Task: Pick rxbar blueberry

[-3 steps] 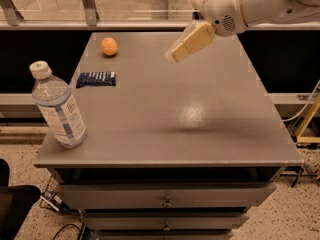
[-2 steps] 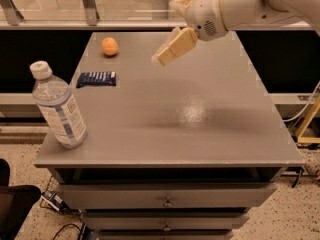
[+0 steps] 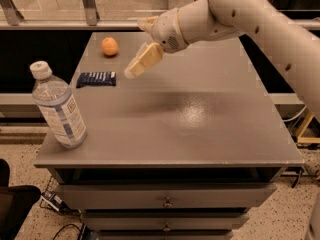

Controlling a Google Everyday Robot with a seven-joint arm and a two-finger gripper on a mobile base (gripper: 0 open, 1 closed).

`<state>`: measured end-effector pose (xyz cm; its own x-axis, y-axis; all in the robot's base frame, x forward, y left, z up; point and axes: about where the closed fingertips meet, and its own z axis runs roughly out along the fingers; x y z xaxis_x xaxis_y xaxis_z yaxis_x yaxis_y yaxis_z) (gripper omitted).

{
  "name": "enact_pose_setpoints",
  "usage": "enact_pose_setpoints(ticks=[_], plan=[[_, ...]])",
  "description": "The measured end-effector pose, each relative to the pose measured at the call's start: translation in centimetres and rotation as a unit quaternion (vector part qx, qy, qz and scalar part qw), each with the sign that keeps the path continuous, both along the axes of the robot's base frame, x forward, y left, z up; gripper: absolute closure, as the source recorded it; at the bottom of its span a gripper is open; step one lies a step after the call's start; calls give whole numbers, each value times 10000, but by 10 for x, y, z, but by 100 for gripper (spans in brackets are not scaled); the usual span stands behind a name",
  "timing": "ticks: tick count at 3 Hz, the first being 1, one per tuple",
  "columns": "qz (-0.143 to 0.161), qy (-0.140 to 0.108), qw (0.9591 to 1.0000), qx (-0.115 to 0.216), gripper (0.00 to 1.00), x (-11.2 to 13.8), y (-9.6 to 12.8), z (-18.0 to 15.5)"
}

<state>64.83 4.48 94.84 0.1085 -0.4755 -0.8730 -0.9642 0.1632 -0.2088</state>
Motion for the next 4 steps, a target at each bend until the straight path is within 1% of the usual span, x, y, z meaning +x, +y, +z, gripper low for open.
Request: enact_pose_setpoints(ticks=[1, 2, 3, 4], plan=[[235, 94, 9997, 69, 0, 8, 31, -21], [371, 231, 9989, 152, 0, 16, 56, -41], [390, 422, 9981, 213, 0, 21, 75, -60], [440, 624, 9965, 325, 0, 20, 94, -80]])
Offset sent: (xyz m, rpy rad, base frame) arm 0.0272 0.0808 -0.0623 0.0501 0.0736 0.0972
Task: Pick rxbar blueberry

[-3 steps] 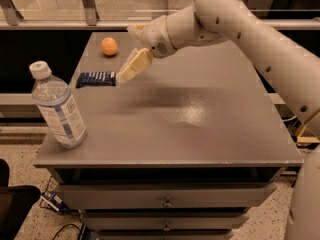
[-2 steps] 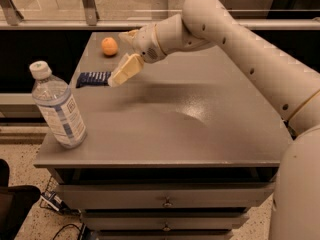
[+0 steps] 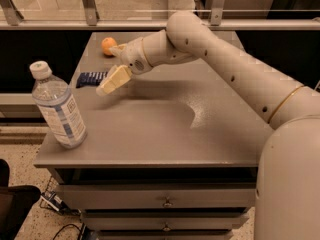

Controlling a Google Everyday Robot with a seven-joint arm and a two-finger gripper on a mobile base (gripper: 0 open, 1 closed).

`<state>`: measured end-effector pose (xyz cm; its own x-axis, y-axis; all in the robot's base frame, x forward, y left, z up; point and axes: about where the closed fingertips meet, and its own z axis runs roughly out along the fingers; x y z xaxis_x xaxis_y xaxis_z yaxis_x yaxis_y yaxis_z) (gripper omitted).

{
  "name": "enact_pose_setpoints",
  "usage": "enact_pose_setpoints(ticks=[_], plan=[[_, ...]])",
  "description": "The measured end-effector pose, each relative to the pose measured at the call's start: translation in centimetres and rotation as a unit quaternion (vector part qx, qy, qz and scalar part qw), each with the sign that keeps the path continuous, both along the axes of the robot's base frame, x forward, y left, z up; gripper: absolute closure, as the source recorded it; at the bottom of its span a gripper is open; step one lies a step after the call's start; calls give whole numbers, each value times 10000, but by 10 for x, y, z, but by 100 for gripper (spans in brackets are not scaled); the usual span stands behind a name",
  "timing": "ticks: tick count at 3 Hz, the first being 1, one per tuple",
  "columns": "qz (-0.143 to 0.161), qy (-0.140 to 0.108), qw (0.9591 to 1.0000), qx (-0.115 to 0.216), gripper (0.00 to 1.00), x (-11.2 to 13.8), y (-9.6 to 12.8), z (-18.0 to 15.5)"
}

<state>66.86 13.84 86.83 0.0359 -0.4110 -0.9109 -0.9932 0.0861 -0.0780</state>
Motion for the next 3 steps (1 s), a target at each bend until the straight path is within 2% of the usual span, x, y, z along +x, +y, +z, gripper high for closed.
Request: enact_pose_setpoints(ticks=[2, 3], plan=[[59, 479, 9986, 206, 0, 7, 27, -34], [111, 594, 9977, 319, 0, 20, 31, -41]])
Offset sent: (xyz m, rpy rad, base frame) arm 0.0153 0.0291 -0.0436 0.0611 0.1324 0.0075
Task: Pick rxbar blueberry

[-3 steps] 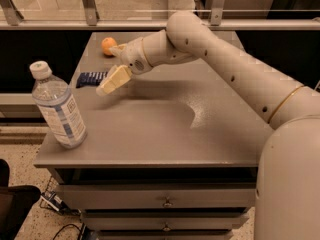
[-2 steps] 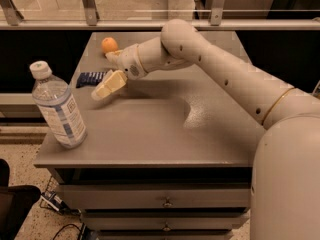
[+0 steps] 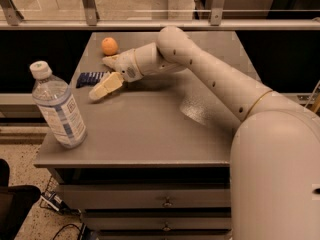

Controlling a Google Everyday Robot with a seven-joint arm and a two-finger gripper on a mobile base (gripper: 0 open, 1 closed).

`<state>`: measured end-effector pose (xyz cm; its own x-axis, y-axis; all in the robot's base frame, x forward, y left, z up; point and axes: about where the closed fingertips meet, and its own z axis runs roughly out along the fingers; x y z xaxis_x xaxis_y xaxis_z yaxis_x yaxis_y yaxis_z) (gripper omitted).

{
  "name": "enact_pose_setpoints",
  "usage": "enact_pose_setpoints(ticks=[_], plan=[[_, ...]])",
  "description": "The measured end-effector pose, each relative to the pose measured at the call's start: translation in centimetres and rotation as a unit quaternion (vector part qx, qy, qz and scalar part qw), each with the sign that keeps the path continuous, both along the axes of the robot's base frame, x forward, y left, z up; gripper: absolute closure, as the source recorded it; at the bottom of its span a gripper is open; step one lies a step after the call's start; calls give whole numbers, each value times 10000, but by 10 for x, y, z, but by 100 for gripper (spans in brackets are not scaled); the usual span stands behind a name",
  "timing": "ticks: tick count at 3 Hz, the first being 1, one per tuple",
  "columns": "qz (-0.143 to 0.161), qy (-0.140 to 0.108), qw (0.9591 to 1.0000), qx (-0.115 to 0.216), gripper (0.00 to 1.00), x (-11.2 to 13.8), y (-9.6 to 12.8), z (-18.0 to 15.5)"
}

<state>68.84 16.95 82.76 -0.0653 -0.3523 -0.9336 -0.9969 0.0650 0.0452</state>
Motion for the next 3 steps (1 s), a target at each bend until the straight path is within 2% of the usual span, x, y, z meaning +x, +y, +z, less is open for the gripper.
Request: enact_pose_setpoints(ticks=[1, 3], plan=[[74, 87, 9999, 74, 17, 6, 3, -7], [75, 88, 9999, 75, 64, 6, 4, -3]])
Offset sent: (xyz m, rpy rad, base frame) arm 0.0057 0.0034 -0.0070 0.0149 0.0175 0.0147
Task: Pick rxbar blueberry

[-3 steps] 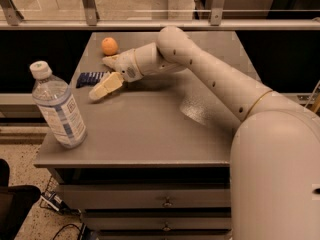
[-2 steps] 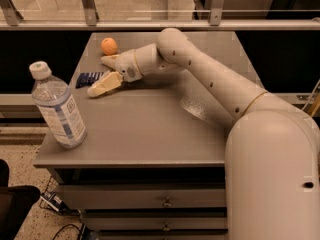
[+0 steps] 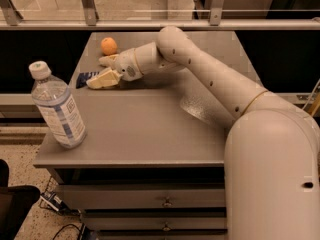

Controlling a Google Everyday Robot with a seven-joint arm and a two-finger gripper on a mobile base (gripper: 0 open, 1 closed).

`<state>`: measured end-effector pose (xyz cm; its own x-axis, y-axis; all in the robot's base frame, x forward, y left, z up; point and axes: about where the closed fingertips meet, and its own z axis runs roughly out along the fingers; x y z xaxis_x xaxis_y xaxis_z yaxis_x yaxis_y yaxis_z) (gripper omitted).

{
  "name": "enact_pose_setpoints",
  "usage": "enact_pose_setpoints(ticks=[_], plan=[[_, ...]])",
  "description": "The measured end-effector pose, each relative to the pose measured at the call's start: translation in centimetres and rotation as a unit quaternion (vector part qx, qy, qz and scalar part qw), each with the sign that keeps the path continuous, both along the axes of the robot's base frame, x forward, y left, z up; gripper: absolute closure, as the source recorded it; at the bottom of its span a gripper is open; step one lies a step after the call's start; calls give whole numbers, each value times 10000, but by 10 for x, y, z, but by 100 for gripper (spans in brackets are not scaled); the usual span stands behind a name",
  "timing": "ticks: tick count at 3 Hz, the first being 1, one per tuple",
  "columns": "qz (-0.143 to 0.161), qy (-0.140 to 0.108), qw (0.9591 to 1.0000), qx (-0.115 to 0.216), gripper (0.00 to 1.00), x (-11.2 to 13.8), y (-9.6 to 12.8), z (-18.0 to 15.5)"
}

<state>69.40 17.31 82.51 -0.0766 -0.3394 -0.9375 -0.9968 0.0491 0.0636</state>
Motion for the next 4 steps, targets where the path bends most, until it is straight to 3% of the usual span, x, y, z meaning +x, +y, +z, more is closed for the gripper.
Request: enact_pose_setpoints(ticks=[1, 2, 4], plan=[[1, 0, 10000, 0, 87, 0, 0, 2], [3, 1, 10000, 0, 100, 0, 0, 3], [4, 2, 10000, 1, 100, 0, 0, 3]])
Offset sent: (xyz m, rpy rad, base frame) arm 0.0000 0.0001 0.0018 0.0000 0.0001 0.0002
